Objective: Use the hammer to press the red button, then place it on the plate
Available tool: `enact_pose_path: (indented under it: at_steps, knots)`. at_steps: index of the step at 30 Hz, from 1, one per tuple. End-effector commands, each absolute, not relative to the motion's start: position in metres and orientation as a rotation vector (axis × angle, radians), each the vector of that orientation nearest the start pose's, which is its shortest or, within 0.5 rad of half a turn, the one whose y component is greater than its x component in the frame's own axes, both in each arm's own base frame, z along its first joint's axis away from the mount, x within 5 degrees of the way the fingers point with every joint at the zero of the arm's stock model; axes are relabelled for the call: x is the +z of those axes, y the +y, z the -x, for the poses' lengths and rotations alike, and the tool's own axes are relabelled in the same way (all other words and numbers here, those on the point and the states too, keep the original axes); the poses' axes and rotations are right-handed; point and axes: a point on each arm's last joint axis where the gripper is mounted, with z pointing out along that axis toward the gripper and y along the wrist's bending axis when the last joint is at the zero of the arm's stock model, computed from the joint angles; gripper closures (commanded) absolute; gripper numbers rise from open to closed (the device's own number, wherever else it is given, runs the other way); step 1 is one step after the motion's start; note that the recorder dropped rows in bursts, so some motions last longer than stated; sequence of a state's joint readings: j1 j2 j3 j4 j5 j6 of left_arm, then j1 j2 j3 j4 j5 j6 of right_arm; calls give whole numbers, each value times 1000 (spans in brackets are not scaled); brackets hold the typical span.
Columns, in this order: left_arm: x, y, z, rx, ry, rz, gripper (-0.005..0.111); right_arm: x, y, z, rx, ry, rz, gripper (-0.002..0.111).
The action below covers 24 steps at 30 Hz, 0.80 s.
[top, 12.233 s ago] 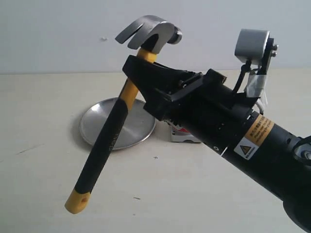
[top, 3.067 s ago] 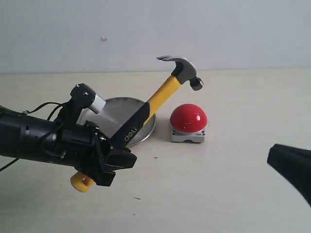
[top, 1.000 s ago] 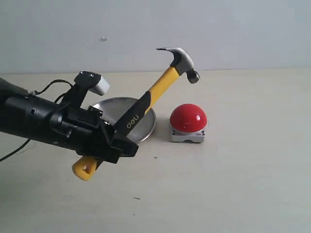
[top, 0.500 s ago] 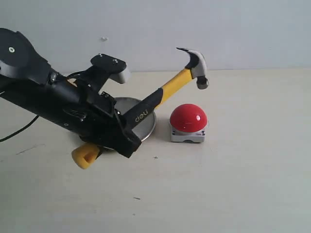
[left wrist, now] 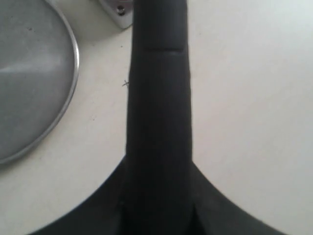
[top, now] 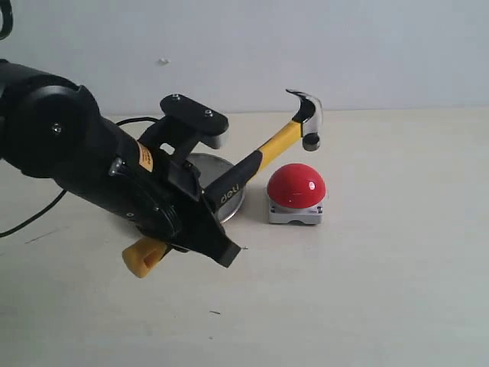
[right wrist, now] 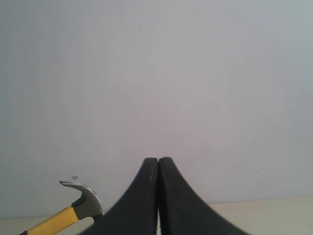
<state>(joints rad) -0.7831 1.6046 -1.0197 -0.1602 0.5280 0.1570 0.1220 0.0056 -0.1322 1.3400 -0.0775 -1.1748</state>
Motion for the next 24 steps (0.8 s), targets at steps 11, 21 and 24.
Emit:
enact_pose_path:
  at_steps: [11,21,24]
  knots:
    - [245,-246,-235,-297,2289,-1006,107,258,-1,-47,183,1337,-94,108]
    - [243,-244,-239,-235,2310,-970,107,258,-1,-47,183,1337,-94,108]
    - [243,-244,-239,-244,2316,-960,107,258,-1,-47,183,1337,-94,108]
